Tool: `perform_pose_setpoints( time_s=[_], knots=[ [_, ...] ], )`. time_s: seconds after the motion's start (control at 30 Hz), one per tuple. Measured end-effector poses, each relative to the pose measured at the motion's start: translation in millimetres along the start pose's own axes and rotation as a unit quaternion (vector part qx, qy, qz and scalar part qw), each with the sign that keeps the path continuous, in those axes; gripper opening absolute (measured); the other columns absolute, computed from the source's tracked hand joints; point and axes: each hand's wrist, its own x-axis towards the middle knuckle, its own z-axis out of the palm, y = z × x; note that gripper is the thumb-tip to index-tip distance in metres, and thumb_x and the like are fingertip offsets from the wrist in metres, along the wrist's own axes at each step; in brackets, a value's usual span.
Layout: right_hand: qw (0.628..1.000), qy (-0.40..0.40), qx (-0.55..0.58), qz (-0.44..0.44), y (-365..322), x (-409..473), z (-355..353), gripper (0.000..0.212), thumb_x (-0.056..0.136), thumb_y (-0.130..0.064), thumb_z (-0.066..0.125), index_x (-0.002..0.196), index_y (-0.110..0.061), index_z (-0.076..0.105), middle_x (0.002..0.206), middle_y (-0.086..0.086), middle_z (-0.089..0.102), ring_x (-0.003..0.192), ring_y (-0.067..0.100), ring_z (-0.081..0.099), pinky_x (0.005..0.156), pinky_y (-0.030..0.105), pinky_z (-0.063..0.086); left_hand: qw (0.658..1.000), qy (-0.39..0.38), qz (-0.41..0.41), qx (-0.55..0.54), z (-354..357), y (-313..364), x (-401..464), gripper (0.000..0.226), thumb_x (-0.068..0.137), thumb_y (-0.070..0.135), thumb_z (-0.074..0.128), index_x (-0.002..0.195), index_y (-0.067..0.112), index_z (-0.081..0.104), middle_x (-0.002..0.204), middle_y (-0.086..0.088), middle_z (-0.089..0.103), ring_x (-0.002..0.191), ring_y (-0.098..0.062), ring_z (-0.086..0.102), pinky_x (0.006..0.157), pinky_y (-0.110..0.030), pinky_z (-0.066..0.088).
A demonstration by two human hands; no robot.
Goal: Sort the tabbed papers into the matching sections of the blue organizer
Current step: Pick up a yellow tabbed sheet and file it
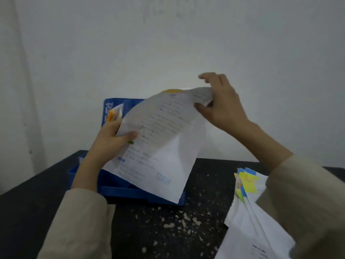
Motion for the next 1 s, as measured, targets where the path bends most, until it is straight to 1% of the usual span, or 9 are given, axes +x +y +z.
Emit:
perform_pose_setpoints(
  time_s=[0.1,0.2,0.3,0.4,0.57,0.67,0.77,0.83,1.0],
  knots=[
    [0.994,-0.025,0.099,-0.046,-36.3,22.4,18.7,0.033,0.083,-0.019,0.064,0.115,-0.016,0.057,0.107,0.008,0.060,0.094,0.023,0.060,0.075,0.034,0.050,0.999,0.035,-0.012,0.025,-23.0,-9.2,-2.9,0.015,0.090,0.008,0.059,0.100,0.017,0.064,0.091,0.002,0.067,0.078,-0.012,0.064,0.060,-0.020,0.048],
    [0.976,-0.071,0.195,-0.060,-73.1,42.8,30.5,0.017,0.087,-0.023,0.064,0.097,-0.010,0.067,0.087,0.007,0.067,0.077,0.020,0.066,0.063,0.037,0.056,0.997,0.071,-0.004,0.041,-46.2,-14.0,-8.3,0.024,0.090,0.004,0.058,0.086,0.027,0.064,0.076,0.018,0.068,0.065,0.002,0.063,0.053,-0.010,0.048],
    [0.953,-0.154,0.257,-0.047,-103.8,64.4,36.6,0.036,0.085,-0.035,0.067,0.090,0.000,0.066,0.082,0.011,0.064,0.079,0.022,0.066,0.056,0.031,0.058,0.991,0.127,-0.001,0.049,-72.2,-17.6,-17.0,0.030,0.089,0.006,0.059,0.085,0.035,0.062,0.068,0.032,0.065,0.065,0.010,0.061,0.058,-0.014,0.047],
    [0.932,-0.233,0.275,-0.033,-126.7,84.2,40.8,0.041,0.082,-0.044,0.067,0.091,-0.005,0.063,0.090,0.009,0.068,0.080,0.017,0.069,0.052,0.022,0.055,0.983,0.178,-0.011,0.051,-93.1,-25.5,-25.8,0.031,0.087,0.006,0.062,0.084,0.036,0.062,0.066,0.032,0.064,0.065,0.007,0.060,0.060,-0.018,0.044],
    [0.929,-0.248,0.274,-0.003,-151.0,103.9,56.6,0.041,0.083,-0.049,0.064,0.085,-0.010,0.051,0.075,0.011,0.066,0.060,0.018,0.071,0.038,0.017,0.039,0.972,0.229,-0.029,0.036,-110.6,-32.7,-37.4,0.021,0.085,0.008,0.066,0.095,0.026,0.066,0.079,0.019,0.062,0.073,0.001,0.057,0.059,-0.016,0.044],
    [0.918,-0.270,0.290,0.034,-158.6,109.9,68.0,0.044,0.085,-0.050,0.061,0.081,-0.009,0.044,0.063,0.012,0.055,0.060,0.022,0.071,0.034,0.017,0.030,0.973,0.222,-0.044,0.035,-119.0,-38.7,-42.7,0.022,0.084,0.009,0.067,0.084,0.030,0.065,0.070,0.018,0.066,0.066,0.003,0.060,0.055,-0.013,0.046],
    [0.899,-0.325,0.287,0.066,-158.8,110.8,75.3,0.044,0.088,-0.051,0.056,0.083,-0.010,0.042,0.057,0.008,0.052,0.061,0.021,0.071,0.036,0.016,0.033,0.975,0.211,-0.058,0.039,-126.5,-42.5,-48.8,0.008,0.086,0.015,0.065,0.079,0.014,0.069,0.064,0.013,0.069,0.060,-0.001,0.062,0.058,-0.016,0.049],
    [0.883,-0.360,0.288,0.086,-155.1,108.4,77.5,0.045,0.088,-0.053,0.054,0.081,-0.010,0.040,0.050,0.003,0.052,0.062,0.021,0.070,0.037,0.017,0.036,0.975,0.213,-0.060,0.033,-129.0,-44.1,-52.2,0.027,0.089,0.024,0.061,0.082,-0.001,0.068,0.072,-0.006,0.068,0.066,-0.016,0.062,0.065,-0.028,0.048],
    [0.822,-0.429,0.354,0.122,-135.1,103.5,78.0,0.041,0.090,-0.043,0.056,0.105,-0.004,0.054,0.091,0.006,0.055,0.078,0.026,0.073,0.043,0.018,0.045,0.975,0.210,-0.076,0.023,-131.5,-36.7,-56.0,0.035,0.090,0.028,0.058,0.078,-0.002,0.071,0.075,-0.018,0.067,0.064,-0.024,0.062,0.064,-0.031,0.047]
  ],
)
